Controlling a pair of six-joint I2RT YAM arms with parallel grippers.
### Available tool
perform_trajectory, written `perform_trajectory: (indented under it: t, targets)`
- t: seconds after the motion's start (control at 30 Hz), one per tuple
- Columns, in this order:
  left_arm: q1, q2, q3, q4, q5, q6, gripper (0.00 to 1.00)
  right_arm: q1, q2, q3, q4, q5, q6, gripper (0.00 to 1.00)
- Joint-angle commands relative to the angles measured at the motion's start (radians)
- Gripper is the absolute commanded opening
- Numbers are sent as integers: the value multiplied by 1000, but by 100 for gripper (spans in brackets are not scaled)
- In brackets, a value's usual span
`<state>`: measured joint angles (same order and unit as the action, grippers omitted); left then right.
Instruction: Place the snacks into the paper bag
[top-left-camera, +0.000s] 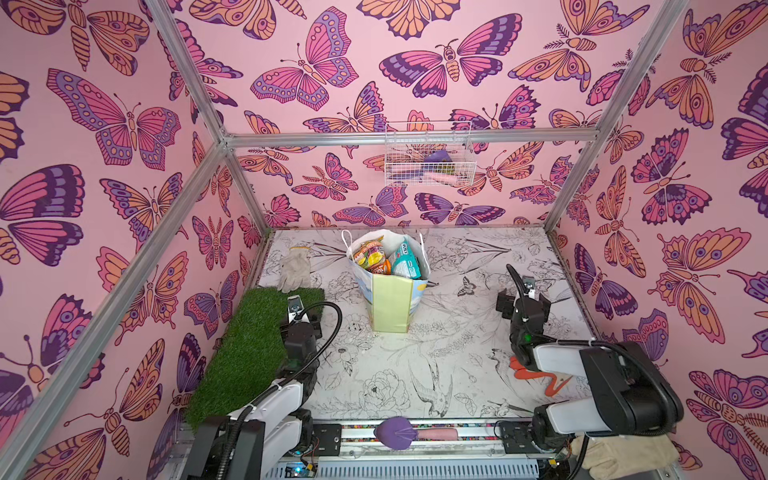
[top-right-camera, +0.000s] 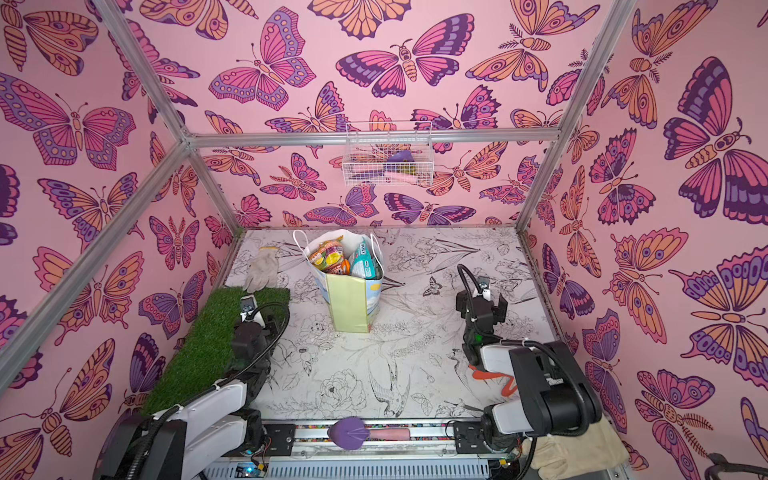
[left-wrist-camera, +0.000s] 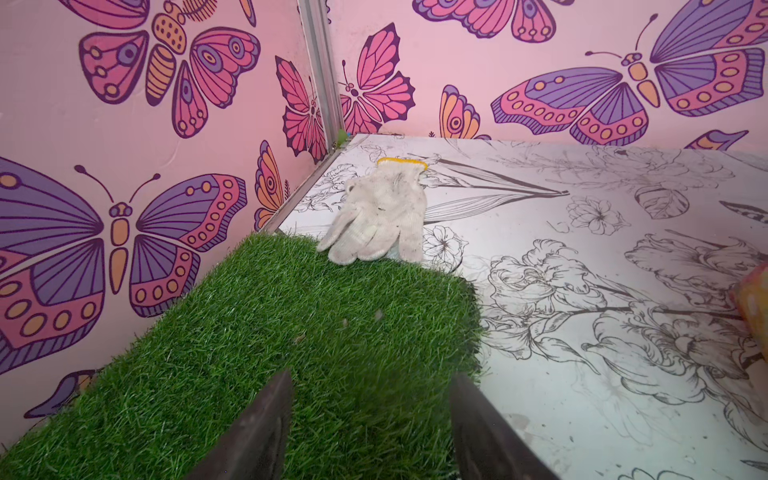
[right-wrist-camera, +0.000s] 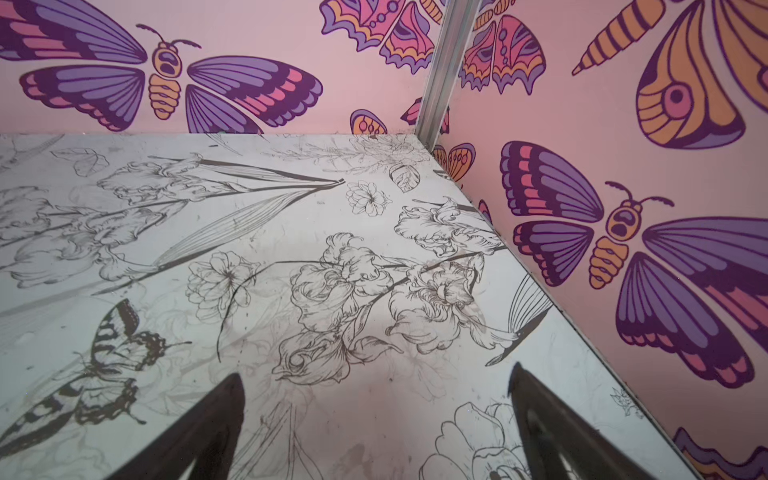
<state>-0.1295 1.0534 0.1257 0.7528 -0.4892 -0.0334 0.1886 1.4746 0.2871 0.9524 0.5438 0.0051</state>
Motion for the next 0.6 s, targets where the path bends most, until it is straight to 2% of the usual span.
perform_trajectory:
  t: [0.0, 0.07, 0.17, 0.3, 0.57]
  targets:
    - [13, 32, -15, 117, 18, 9, 63, -1, 4, -28, 161, 6, -6, 99]
    - [12, 64, -21, 172, 21, 10, 63, -3, -43, -4, 40, -1, 15, 99]
    - [14, 110, -30, 251, 45, 13, 64, -3, -16, -15, 104, 1, -1, 99]
    - [14, 150, -30, 304, 49, 9, 64, -3, -38, -10, 58, -6, 6, 99]
    - [14, 227, -50, 443, 72, 23, 66, 0, -37, -30, 100, -7, -2, 99]
